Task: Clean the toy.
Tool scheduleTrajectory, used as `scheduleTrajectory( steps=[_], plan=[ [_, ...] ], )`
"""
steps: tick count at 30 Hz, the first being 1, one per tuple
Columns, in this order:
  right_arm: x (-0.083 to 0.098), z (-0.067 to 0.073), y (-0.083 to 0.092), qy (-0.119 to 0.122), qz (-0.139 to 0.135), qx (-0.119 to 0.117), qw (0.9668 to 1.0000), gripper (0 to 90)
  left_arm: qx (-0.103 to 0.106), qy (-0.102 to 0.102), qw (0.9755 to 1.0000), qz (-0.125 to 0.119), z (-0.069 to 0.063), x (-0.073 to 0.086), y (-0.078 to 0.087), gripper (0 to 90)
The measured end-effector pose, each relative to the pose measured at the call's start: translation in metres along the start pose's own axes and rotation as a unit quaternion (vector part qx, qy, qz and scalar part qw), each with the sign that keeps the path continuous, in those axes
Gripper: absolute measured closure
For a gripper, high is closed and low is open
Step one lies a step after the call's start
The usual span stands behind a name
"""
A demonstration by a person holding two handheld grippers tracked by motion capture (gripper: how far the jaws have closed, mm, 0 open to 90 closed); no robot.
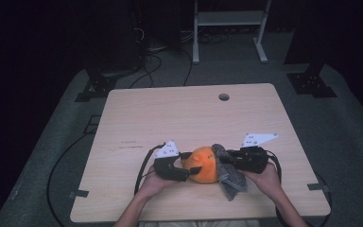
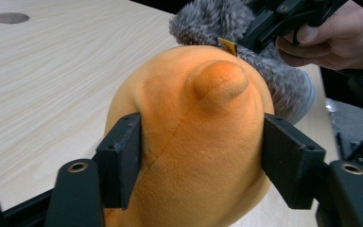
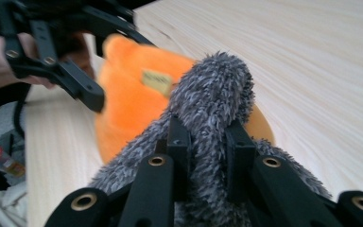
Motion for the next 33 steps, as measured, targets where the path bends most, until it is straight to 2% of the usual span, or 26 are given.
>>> scheduleTrajectory(
  steps=[2, 5, 7, 10, 12, 15, 16, 18, 19, 21, 24, 27, 29, 31, 32, 33],
  plan=[
    [0.006, -0.006, 0.001, -0.01, 0.005, 0.009, 0.9999, 75.8, -0.002, 0.004, 1.0, -0.001, 0.0, 0.0, 0.0, 37.0],
    [0.003, -0.002, 0.005, -0.002, 0.008, 0.016, 0.9998, 75.7, -0.014, 0.003, 0.9999, -0.003, 0.001, -0.001, 0.0, 39.5],
    [-0.007, 0.008, 0.009, 0.018, 0.001, 0.016, 0.9997, 75.7, -0.018, 0.011, 0.9997, -0.009, 0.001, -0.003, 0.001, 41.0],
    [-0.021, 0.025, 0.01, 0.046, -0.008, 0.006, 0.9989, 75.6, -0.007, 0.019, 0.9996, -0.017, 0.003, -0.005, 0.005, 41.4],
    [-0.024, 0.028, 0.008, 0.057, -0.004, 0.008, 0.9984, 75.6, -0.002, 0.019, 0.9994, -0.028, 0.003, -0.007, 0.01, 42.3],
    [-0.016, 0.018, 0.003, 0.036, 0.002, 0.004, 0.9993, 75.6, -0.002, 0.016, 0.9993, -0.034, 0.002, -0.01, 0.015, 43.0],
    [-0.011, 0.013, 0.001, 0.03, 0.009, 0.006, 0.9995, 75.6, -0.005, 0.012, 0.9995, -0.027, 0.002, -0.01, 0.015, 43.0],
    [0.0, 0.004, -0.001, 0.027, 0.032, 0.027, 0.9988, 75.6, -0.011, 0.008, 0.9996, -0.023, 0.001, -0.01, 0.013, 43.1],
    [0.002, 0.002, 0.001, 0.023, 0.036, 0.027, 0.9987, 75.6, -0.012, 0.007, 0.9997, -0.022, 0.001, -0.01, 0.013, 43.1],
    [0.0, 0.003, 0.005, 0.024, 0.03, 0.028, 0.9988, 75.5, -0.015, 0.007, 0.9997, -0.018, 0.0, -0.012, 0.013, 43.0],
    [-0.016, 0.016, 0.013, 0.037, -0.001, 0.013, 0.9992, 75.4, -0.02, 0.002, 0.9997, -0.017, -0.001, -0.014, 0.011, 43.0],
    [-0.027, 0.025, 0.01, 0.051, -0.01, 0.005, 0.9986, 75.4, -0.022, 0.004, 0.9996, -0.016, 0.0, -0.015, 0.012, 42.5],
    [-0.026, 0.026, 0.002, 0.058, 0.004, 0.009, 0.9983, 75.4, -0.026, 0.0, 0.9996, -0.015, 0.001, -0.013, 0.011, 37.3],
    [-0.024, 0.025, 0.0, 0.051, 0.004, 0.004, 0.9987, 75.5, -0.029, 0.012, 0.9994, -0.014, 0.006, -0.011, 0.01, 26.1],
    [-0.023, 0.025, 0.0, 0.049, 0.004, 0.004, 0.9988, 75.5, -0.033, 0.023, 0.9991, -0.008, 0.009, -0.01, 0.008, 19.5],
    [-0.023, 0.024, -0.001, 0.05, 0.006, 0.003, 0.9987, 75.5, -0.029, 0.036, 0.9989, -0.004, 0.011, -0.009, 0.006, 13.0]
  ],
)
Point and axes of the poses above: each handheld gripper's, and its own axes: y roughly backward along the jaws, x roughly out of its underside, z roughly to its left, the point moved 7 cm from there along -y, roughly forward along the jaws, and after that the axes turned 8 degrees about z, right-handed, at the moved point
